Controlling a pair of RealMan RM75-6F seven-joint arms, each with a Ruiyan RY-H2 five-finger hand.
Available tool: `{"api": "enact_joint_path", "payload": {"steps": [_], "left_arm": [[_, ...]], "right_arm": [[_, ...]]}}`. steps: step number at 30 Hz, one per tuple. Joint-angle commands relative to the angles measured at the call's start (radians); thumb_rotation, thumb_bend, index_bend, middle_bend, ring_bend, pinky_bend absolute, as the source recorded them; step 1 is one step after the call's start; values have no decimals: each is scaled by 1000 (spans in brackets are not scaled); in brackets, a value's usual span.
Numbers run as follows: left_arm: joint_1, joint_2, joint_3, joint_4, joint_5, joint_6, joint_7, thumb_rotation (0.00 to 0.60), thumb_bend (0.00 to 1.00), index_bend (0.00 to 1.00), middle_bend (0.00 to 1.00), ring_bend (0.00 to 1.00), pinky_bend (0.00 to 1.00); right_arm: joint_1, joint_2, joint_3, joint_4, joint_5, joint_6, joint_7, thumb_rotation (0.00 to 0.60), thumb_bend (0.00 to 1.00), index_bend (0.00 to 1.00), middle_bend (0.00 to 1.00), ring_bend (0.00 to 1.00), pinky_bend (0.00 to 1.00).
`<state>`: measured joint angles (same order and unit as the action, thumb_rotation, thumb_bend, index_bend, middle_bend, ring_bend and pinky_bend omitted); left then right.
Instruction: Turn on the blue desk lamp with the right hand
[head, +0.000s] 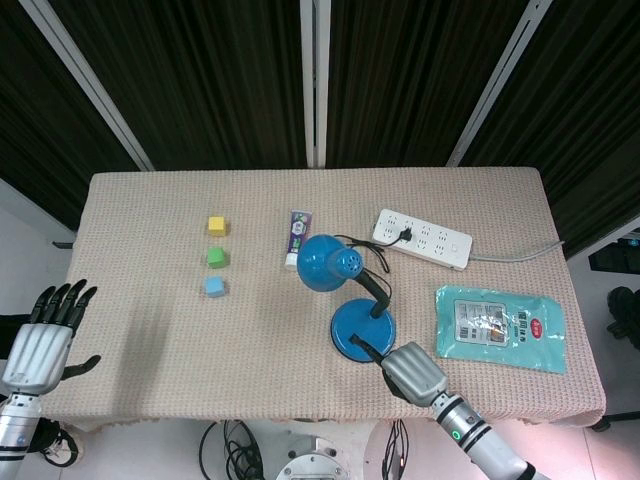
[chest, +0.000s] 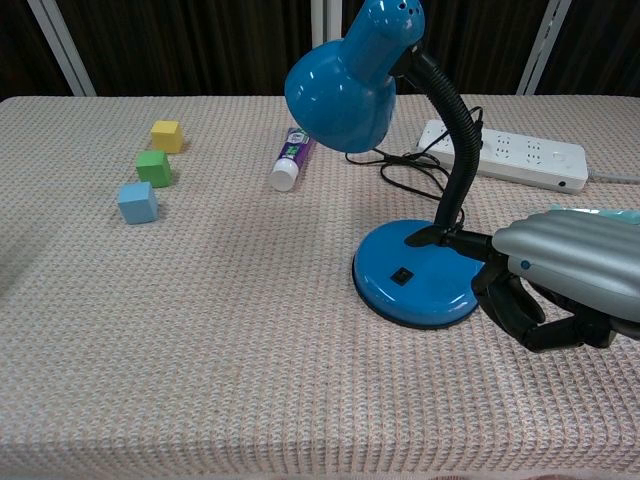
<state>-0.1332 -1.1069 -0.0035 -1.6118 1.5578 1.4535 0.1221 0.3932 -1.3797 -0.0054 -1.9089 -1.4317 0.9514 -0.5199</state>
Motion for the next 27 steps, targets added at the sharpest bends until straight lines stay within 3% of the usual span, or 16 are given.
{"api": "enact_joint_path", "payload": {"steps": [1, 12, 27], "left_arm": [[0, 0, 0, 1, -1, 0, -2, 600, 33, 0, 0, 0, 0], [1, 1, -1, 3, -2, -1, -5, 600, 33, 0, 0, 0, 0], [1, 1, -1, 6, -5, -4, -16, 600, 32, 0, 0, 0, 0]], "right_arm": [[5, -24, -7, 3, 45, 0, -42, 600, 822, 0, 649, 668, 750], [43, -64, -11, -2, 224, -3, -171, 600, 821, 0, 637, 668, 750], [93, -100, -12, 13, 319, 27, -199, 600, 818, 0, 635, 668, 750]]}}
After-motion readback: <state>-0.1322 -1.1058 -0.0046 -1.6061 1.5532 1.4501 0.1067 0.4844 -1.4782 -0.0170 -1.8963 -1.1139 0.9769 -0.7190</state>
